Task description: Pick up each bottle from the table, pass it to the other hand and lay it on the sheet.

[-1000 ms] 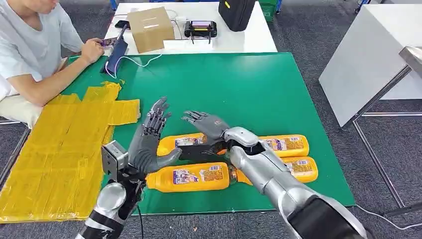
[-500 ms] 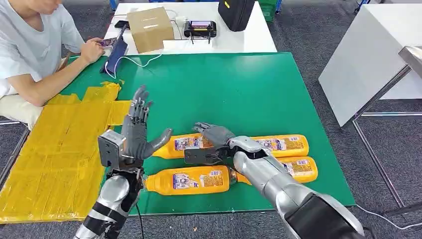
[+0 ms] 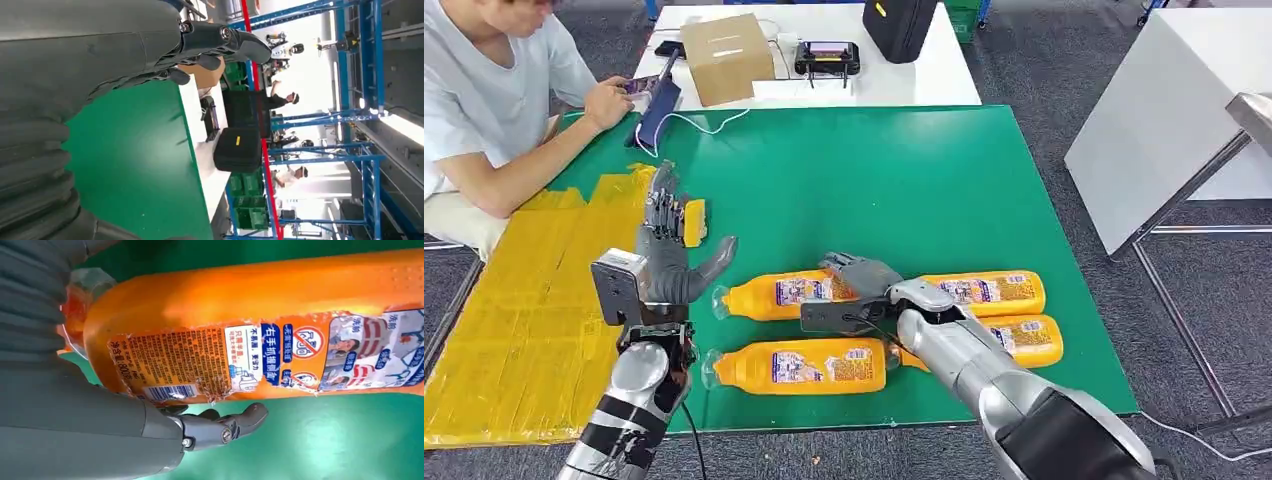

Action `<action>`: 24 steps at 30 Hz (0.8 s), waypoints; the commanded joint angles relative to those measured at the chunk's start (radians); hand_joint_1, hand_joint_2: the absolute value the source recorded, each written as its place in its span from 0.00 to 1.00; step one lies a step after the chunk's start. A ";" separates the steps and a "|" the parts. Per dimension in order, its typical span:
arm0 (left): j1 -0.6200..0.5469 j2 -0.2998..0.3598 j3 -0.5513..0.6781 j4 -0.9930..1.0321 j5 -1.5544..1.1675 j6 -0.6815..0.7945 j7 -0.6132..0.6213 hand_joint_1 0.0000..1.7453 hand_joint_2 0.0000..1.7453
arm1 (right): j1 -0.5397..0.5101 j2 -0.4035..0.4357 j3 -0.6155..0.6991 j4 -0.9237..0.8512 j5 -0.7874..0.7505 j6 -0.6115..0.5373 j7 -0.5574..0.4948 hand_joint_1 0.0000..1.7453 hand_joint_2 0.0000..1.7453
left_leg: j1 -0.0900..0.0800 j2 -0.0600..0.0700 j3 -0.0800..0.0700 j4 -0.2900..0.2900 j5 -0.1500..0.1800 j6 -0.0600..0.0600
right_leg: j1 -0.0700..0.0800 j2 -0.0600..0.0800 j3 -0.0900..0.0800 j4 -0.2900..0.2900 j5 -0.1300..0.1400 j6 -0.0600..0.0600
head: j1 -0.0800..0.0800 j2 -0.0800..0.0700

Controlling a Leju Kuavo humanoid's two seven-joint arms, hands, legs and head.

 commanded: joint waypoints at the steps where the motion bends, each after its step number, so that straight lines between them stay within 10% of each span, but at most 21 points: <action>1: -0.044 0.005 0.020 0.068 0.003 -0.001 0.003 0.00 1.00 | -0.031 0.003 0.019 0.069 -0.001 0.002 0.002 0.00 1.00 | 0.001 -0.002 0.003 0.000 -0.001 -0.001 | 0.000 0.002 0.004 0.000 -0.001 -0.002 | 0.000 0.000; 9: -0.024 0.003 0.040 0.050 0.018 0.006 -0.011 0.00 1.00 | -0.022 0.009 0.079 0.090 0.080 -0.062 0.074 0.00 1.00 | 0.001 -0.001 0.003 0.000 -0.001 -0.001 | 0.000 0.003 0.003 -0.001 -0.001 -0.001 | 0.000 0.000; 11: -0.016 0.000 0.036 0.044 0.018 -0.002 -0.014 0.00 1.00 | -0.019 0.013 0.089 0.099 0.106 -0.096 0.100 0.98 1.00 | 0.001 -0.001 0.003 -0.001 -0.001 -0.001 | 0.000 0.003 0.004 -0.001 -0.001 -0.001 | 0.000 0.000; 24: 0.004 -0.014 0.038 0.026 -0.002 -0.019 0.000 0.00 1.00 | -0.002 0.015 0.089 0.100 0.234 -0.257 0.224 1.00 1.00 | 0.001 -0.001 0.002 0.000 -0.001 -0.001 | 0.000 0.002 0.003 -0.001 -0.001 -0.001 | 0.000 0.000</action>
